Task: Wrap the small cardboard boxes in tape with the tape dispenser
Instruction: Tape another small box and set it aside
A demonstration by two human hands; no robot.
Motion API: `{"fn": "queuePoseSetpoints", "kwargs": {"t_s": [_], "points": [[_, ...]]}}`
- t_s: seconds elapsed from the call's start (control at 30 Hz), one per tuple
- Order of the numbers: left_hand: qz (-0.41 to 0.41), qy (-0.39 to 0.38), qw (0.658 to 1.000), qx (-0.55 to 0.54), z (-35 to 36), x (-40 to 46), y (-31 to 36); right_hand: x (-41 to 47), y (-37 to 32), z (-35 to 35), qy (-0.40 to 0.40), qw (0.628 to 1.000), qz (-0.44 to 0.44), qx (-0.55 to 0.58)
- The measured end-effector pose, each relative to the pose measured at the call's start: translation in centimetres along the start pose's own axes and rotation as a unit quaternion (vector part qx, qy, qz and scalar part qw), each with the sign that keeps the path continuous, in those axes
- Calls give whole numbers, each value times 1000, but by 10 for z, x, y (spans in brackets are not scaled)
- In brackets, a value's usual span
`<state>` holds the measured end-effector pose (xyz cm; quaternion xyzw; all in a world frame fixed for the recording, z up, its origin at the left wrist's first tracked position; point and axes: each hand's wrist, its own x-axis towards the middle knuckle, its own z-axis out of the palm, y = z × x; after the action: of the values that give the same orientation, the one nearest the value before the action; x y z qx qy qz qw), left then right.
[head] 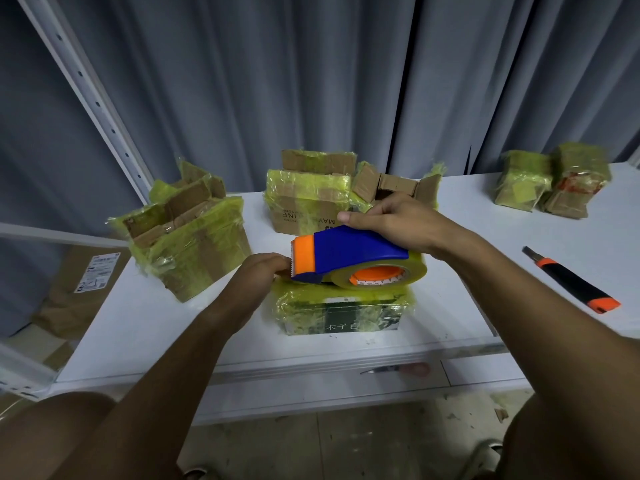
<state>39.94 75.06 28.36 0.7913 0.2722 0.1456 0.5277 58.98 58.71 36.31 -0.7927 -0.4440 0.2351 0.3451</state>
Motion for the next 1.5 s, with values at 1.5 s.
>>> {"fn": "queuePoseSetpoints", "kwargs": {"t_s": [1.5], "points": [[-8, 70, 997, 40, 7, -9, 5, -1, 6, -1, -27, 998, -53, -32]]}}
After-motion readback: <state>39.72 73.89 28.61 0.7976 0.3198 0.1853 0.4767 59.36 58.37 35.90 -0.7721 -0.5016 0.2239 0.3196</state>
